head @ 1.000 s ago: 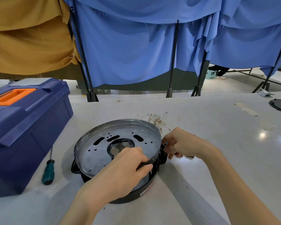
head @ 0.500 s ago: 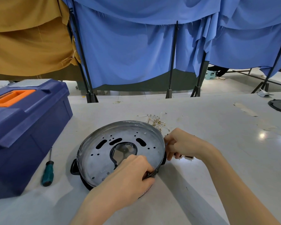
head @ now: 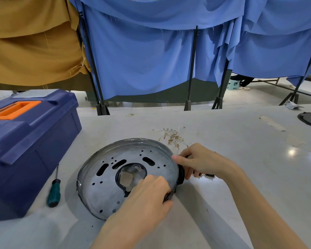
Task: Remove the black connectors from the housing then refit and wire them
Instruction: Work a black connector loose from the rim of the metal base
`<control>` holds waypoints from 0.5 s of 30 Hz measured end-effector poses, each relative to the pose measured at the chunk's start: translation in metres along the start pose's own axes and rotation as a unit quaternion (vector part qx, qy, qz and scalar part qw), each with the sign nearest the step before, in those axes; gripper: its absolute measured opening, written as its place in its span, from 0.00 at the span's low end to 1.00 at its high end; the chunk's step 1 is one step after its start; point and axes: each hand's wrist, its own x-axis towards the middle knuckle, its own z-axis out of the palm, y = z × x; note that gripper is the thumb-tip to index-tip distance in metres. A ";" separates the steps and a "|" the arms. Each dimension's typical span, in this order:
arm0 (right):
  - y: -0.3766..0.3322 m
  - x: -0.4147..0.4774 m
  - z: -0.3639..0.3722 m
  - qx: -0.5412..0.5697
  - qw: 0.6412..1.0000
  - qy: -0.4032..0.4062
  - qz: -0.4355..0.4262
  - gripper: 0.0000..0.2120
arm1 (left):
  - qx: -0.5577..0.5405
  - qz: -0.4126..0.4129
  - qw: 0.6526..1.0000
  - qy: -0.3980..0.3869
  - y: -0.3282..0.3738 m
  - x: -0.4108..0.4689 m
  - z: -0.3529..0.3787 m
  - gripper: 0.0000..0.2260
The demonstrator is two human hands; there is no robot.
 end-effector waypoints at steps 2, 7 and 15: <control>0.001 -0.001 -0.001 0.000 1.000 0.001 -0.005 0.17 | -0.016 -0.002 1.000 0.003 -0.002 0.002 -0.001 0.13; 0.003 0.002 0.000 0.005 1.000 -0.007 -0.013 0.14 | -0.171 -0.030 0.984 -0.037 -0.015 0.004 -0.007 0.30; 0.005 0.004 0.000 0.017 1.000 -0.008 -0.012 0.16 | -0.068 -0.001 0.998 -0.007 -0.019 0.001 -0.003 0.25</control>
